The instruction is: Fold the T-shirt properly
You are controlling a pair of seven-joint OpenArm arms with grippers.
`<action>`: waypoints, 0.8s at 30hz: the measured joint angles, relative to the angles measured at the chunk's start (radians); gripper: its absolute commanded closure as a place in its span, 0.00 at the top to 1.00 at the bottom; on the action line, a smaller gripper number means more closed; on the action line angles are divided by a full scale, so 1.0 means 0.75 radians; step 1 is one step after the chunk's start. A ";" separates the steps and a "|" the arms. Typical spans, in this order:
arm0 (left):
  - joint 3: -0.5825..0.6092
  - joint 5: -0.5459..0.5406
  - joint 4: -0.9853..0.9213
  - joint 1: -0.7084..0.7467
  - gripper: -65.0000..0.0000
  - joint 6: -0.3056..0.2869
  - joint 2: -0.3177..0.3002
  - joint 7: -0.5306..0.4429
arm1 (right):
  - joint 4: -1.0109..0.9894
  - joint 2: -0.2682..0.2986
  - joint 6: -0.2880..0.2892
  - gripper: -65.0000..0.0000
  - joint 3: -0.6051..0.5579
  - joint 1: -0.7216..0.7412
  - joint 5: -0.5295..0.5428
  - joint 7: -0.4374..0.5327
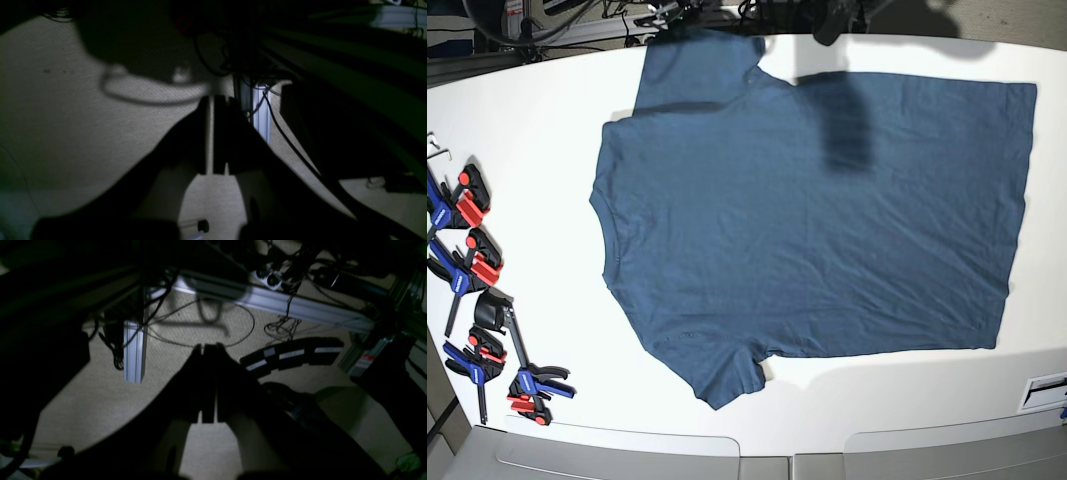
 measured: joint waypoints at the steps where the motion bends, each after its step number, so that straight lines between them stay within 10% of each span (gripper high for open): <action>1: 0.000 0.000 0.008 0.001 0.02 0.000 0.001 0.002 | 0.000 0.000 -0.004 0.00 0.000 -0.005 0.001 -0.001; 24: 0.000 0.004 0.085 0.084 0.02 0.000 -0.008 -0.004 | 0.004 0.000 -0.011 0.00 0.000 -0.041 0.000 0.001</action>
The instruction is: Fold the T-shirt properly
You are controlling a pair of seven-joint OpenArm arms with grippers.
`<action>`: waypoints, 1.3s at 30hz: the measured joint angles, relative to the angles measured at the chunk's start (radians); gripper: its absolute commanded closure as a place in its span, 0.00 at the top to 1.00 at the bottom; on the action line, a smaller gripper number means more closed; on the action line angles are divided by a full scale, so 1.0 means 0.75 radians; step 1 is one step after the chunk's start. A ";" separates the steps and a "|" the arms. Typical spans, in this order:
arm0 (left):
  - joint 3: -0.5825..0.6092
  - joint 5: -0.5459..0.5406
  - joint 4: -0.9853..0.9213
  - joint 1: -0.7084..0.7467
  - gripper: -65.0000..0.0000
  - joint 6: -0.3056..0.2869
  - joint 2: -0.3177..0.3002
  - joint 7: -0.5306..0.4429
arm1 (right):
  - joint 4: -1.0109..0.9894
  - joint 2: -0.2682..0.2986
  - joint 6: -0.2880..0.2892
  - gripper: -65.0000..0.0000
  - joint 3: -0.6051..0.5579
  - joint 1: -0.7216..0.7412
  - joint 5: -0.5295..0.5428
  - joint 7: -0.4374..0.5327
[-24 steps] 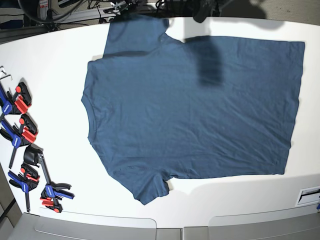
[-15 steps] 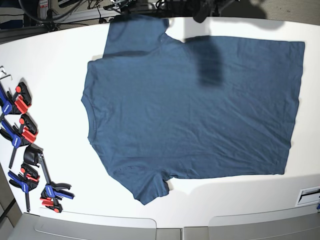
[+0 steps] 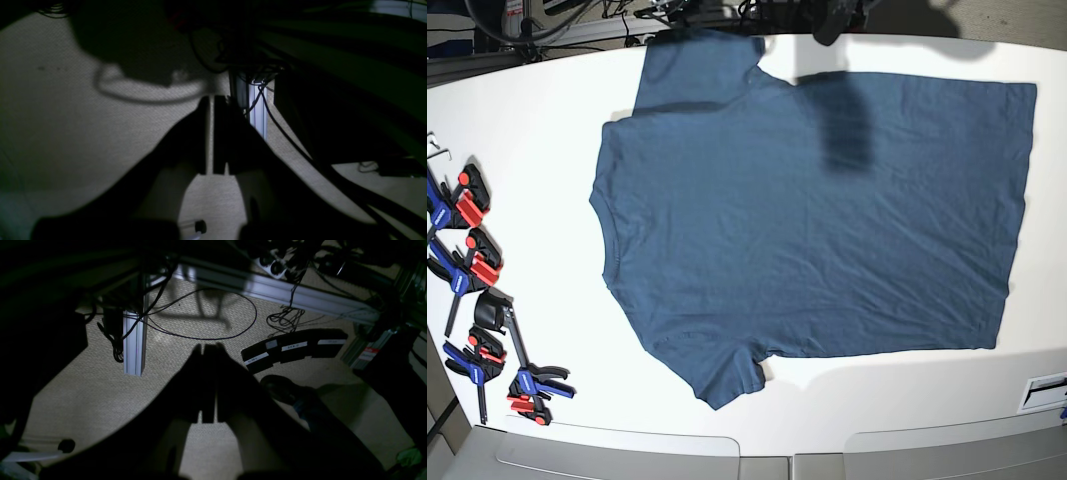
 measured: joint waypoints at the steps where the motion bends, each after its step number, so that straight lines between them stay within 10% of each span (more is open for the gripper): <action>1: 0.000 0.000 0.020 0.013 0.02 0.000 -0.007 -0.001 | 0.000 0.000 -0.004 0.00 0.000 -0.009 0.000 0.001; 6: 0.000 -0.001 0.115 0.093 0.02 0.001 -0.034 0.002 | 0.060 0.008 -0.049 0.00 0.000 -0.078 0.000 0.001; 15: 0.000 0.001 0.298 0.252 0.02 0.086 -0.152 0.010 | 0.359 0.058 -0.361 0.00 0.003 -0.314 0.001 -0.006; 39: 0.000 -0.006 1.452 0.990 0.01 0.410 -0.628 0.036 | 1.502 0.486 -0.531 0.00 0.006 -1.076 0.000 -0.010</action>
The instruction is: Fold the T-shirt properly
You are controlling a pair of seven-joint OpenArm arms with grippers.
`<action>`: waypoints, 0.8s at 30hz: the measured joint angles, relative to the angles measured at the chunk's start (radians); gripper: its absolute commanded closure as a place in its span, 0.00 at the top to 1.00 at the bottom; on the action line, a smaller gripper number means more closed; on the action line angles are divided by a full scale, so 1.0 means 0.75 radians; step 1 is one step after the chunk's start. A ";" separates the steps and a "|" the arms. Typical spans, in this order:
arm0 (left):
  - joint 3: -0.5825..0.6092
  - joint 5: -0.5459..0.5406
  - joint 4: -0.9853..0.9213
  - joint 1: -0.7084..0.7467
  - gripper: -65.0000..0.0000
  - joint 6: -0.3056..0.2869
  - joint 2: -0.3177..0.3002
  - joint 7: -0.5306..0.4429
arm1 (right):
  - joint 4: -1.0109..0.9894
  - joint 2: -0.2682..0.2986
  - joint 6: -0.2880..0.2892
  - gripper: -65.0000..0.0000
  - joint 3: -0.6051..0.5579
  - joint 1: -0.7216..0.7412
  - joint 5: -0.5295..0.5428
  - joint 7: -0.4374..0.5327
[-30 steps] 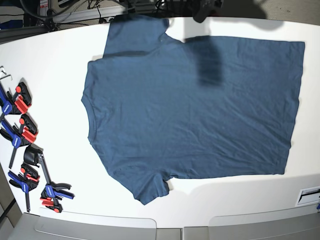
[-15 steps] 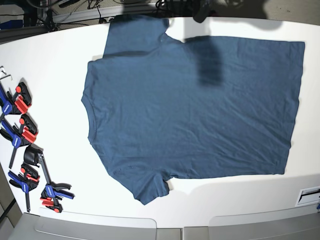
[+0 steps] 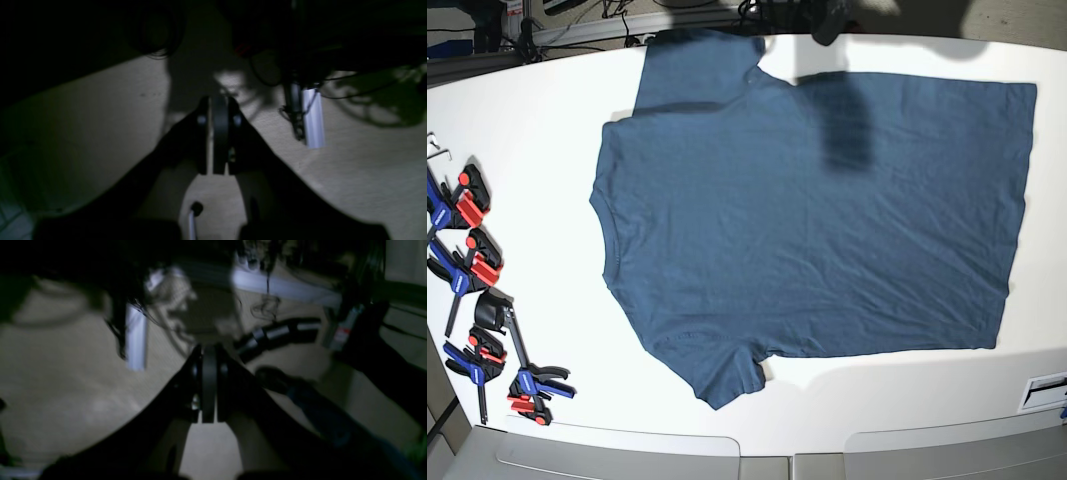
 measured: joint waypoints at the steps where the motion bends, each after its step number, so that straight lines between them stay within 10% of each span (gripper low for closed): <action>1: 0.000 0.001 0.043 0.023 0.01 0.000 -0.008 -0.004 | 0.070 0.017 -0.011 0.00 0.006 -0.025 -0.005 0.002; 19: 0.001 0.130 0.587 0.149 0.00 -0.001 -0.136 0.275 | 0.922 0.053 0.117 0.00 0.539 -0.367 0.051 -0.015; 24: -0.075 0.124 0.751 0.150 0.00 -0.001 -0.225 0.401 | 0.973 0.042 0.341 0.00 0.724 -0.367 0.225 -0.014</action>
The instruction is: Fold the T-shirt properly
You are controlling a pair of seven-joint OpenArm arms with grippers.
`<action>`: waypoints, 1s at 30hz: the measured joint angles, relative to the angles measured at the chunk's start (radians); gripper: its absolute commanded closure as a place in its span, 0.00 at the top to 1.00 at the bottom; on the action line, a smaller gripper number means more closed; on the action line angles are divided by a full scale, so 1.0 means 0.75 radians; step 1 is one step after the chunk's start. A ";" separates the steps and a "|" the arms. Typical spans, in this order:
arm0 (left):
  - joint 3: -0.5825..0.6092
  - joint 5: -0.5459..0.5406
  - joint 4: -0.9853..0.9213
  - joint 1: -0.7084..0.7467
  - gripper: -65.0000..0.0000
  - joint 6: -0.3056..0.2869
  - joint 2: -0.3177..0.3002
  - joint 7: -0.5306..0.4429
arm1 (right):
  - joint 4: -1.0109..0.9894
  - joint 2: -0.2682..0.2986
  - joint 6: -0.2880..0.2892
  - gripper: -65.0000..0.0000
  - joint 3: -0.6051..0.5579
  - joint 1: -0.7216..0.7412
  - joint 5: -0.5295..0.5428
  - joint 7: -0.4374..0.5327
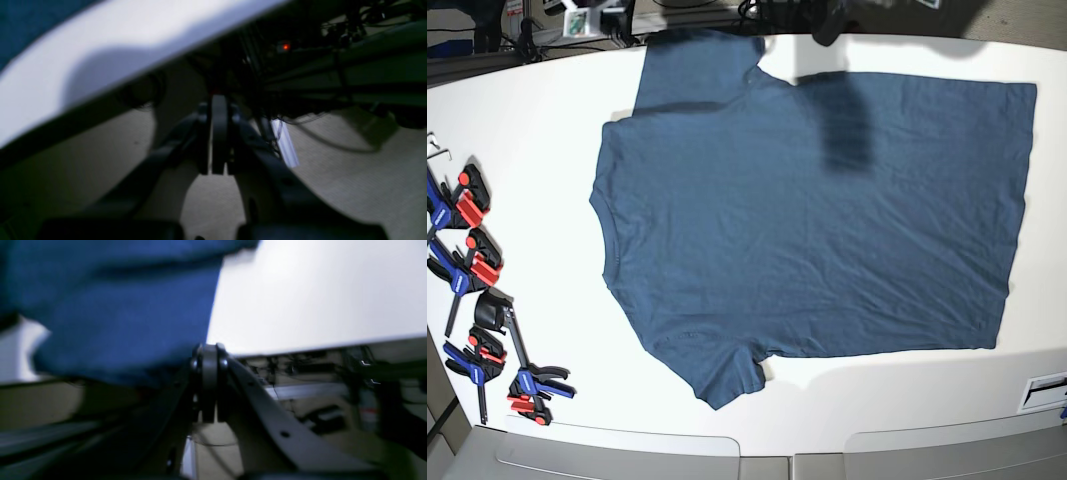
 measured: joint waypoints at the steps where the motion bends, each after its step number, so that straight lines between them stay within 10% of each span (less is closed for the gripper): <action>1: -0.038 0.000 0.027 -0.001 0.00 0.000 -0.008 0.023 | 0.003 0.001 0.072 0.00 0.032 -0.001 0.044 -0.002; 12: -0.611 -0.386 0.172 0.007 0.00 -0.143 -0.006 0.054 | 0.005 -0.174 0.753 0.00 0.319 0.104 0.548 -0.012; 22: -0.835 -0.698 0.173 0.010 0.00 -0.545 -0.007 0.054 | 0.005 -0.289 0.967 0.00 0.350 0.255 0.822 -0.191; 30: -0.839 -0.845 0.173 0.010 0.00 -0.951 -0.007 0.060 | 0.005 -0.289 0.986 0.00 0.350 0.261 0.829 -0.199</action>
